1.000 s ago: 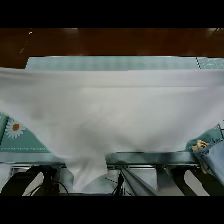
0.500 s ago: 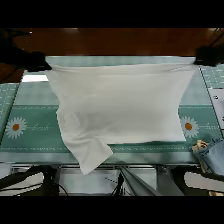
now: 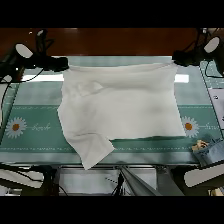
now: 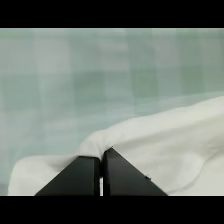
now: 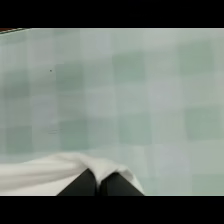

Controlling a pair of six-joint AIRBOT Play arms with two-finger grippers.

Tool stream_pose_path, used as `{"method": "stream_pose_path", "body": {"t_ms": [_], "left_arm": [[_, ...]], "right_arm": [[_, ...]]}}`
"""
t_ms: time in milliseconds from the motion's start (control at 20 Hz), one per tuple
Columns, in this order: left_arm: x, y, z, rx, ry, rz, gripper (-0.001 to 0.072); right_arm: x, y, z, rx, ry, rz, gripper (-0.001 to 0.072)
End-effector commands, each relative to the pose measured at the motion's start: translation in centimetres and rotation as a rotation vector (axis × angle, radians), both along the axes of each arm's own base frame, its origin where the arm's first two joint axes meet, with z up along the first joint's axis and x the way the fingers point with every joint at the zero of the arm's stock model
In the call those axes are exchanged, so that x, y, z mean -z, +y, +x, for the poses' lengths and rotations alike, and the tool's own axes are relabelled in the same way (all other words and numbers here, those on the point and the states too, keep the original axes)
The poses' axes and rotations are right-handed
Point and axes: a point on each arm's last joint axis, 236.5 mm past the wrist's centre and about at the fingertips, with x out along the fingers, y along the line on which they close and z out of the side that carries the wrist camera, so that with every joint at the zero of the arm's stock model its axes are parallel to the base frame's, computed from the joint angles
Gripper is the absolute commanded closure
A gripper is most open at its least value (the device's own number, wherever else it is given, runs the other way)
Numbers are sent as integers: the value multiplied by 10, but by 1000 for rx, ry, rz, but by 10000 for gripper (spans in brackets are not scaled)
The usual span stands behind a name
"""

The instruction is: Fold the shirts.

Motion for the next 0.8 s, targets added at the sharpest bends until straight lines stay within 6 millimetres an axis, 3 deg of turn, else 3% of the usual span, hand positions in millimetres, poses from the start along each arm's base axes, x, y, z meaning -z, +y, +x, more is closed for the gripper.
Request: {"method": "stream_pose_path", "body": {"t_ms": [0,150,350,400,500,750], "left_arm": [[25,-2,9,-11,13,2,683],[29,-5,-18,48,128,-13,683],[36,-12,-117,238,520,-61,683],[38,-13,-133,266,582,-61,683],[44,-16,-143,269,625,-68,683],[68,-19,-155,250,703,-81,683]], "right_arm": [[32,2,-3,9,70,24,682],[34,7,-26,-17,161,33,682],[35,19,-100,-136,438,37,682],[36,22,-117,-161,507,44,682],[39,23,-130,-180,558,46,682],[43,22,-131,-177,562,44,682]]}}
